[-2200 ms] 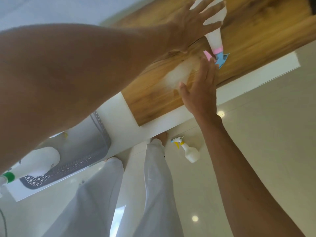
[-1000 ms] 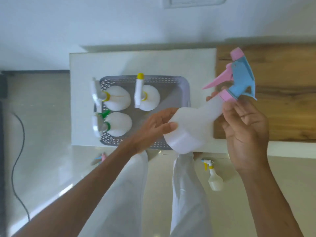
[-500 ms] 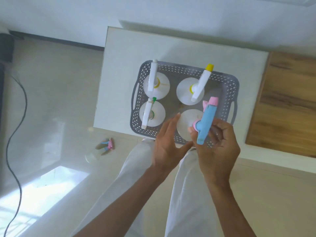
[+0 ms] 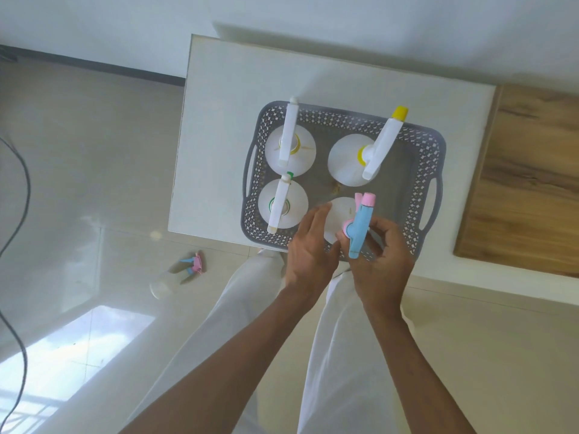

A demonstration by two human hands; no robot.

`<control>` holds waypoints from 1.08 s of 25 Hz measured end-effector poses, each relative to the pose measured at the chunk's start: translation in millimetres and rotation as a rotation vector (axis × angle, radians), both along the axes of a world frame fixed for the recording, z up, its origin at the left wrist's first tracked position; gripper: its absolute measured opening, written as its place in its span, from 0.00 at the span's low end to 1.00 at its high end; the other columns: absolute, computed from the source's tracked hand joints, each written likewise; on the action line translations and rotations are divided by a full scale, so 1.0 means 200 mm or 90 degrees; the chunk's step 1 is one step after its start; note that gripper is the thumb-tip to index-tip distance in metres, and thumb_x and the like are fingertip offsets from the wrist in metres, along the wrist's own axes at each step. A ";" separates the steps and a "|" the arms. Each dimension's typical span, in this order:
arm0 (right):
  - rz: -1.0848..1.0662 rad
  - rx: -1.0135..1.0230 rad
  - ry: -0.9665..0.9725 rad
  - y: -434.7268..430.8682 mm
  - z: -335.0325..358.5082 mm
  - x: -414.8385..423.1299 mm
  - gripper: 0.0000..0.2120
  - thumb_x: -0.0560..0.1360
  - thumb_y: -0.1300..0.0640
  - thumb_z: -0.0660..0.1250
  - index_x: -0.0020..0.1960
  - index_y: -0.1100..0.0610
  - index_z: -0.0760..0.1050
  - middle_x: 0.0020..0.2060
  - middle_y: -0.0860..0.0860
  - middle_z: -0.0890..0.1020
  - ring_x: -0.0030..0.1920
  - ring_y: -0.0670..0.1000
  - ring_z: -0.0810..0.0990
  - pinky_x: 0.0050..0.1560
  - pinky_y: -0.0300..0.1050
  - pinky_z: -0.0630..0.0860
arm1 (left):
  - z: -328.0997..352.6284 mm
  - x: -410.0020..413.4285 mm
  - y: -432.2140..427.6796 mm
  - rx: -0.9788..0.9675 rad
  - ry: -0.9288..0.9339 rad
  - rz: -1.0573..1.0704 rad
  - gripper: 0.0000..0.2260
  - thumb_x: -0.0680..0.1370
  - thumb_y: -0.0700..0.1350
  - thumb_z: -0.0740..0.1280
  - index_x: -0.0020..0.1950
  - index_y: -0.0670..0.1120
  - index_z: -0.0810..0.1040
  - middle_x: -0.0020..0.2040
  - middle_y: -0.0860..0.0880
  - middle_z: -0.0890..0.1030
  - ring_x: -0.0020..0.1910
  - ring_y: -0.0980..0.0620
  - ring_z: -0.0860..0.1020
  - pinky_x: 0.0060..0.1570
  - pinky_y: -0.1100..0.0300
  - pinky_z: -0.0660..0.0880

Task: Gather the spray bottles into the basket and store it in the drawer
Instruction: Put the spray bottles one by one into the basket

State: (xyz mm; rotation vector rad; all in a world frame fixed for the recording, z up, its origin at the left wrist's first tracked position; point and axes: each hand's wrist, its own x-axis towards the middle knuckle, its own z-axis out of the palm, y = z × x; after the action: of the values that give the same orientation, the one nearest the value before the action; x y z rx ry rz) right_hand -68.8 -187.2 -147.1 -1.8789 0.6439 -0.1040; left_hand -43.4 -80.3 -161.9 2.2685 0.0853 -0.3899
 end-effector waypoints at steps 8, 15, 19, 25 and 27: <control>-0.010 -0.056 0.014 0.02 -0.03 -0.01 0.21 0.70 0.56 0.81 0.59 0.51 0.77 0.52 0.39 0.82 0.55 0.34 0.80 0.59 0.39 0.82 | 0.02 0.01 0.05 -0.014 0.028 -0.051 0.25 0.72 0.36 0.75 0.68 0.38 0.74 0.65 0.41 0.78 0.51 0.41 0.82 0.50 0.48 0.80; -0.058 -0.137 0.016 0.07 0.06 -0.21 0.36 0.65 0.50 0.83 0.68 0.60 0.74 0.64 0.54 0.78 0.65 0.54 0.79 0.63 0.54 0.81 | 0.33 -0.25 0.40 -0.139 0.068 -0.120 0.19 0.77 0.47 0.69 0.68 0.53 0.74 0.64 0.57 0.80 0.63 0.71 0.74 0.63 0.78 0.65; -0.112 -0.150 -0.073 0.20 0.12 -0.41 0.27 0.72 0.46 0.79 0.68 0.44 0.74 0.62 0.43 0.75 0.63 0.61 0.79 0.59 0.54 0.81 | 0.35 -0.43 0.91 -0.103 0.065 -0.031 0.13 0.77 0.44 0.71 0.61 0.49 0.81 0.58 0.59 0.83 0.58 0.66 0.80 0.61 0.66 0.76; 0.017 -0.097 -0.110 0.55 0.04 -0.64 0.23 0.75 0.50 0.76 0.64 0.62 0.78 0.60 0.35 0.75 0.51 0.65 0.81 0.56 0.36 0.81 | 0.09 -0.77 1.72 0.104 0.056 0.316 0.08 0.76 0.35 0.71 0.55 0.42 0.83 0.51 0.49 0.86 0.50 0.52 0.85 0.56 0.53 0.81; 0.079 -0.092 -0.102 0.63 -0.02 -0.73 0.19 0.76 0.51 0.76 0.62 0.61 0.79 0.58 0.35 0.76 0.47 0.62 0.81 0.54 0.33 0.80 | -0.06 -0.88 1.89 0.181 0.058 0.309 0.10 0.76 0.36 0.71 0.57 0.41 0.82 0.53 0.46 0.85 0.51 0.46 0.84 0.56 0.50 0.81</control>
State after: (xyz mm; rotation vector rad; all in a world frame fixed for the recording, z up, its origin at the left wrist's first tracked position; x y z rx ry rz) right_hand -215.7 -60.9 -150.2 -2.0212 0.4188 -0.2231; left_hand -218.8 298.2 -173.6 2.4029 0.7650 -0.2302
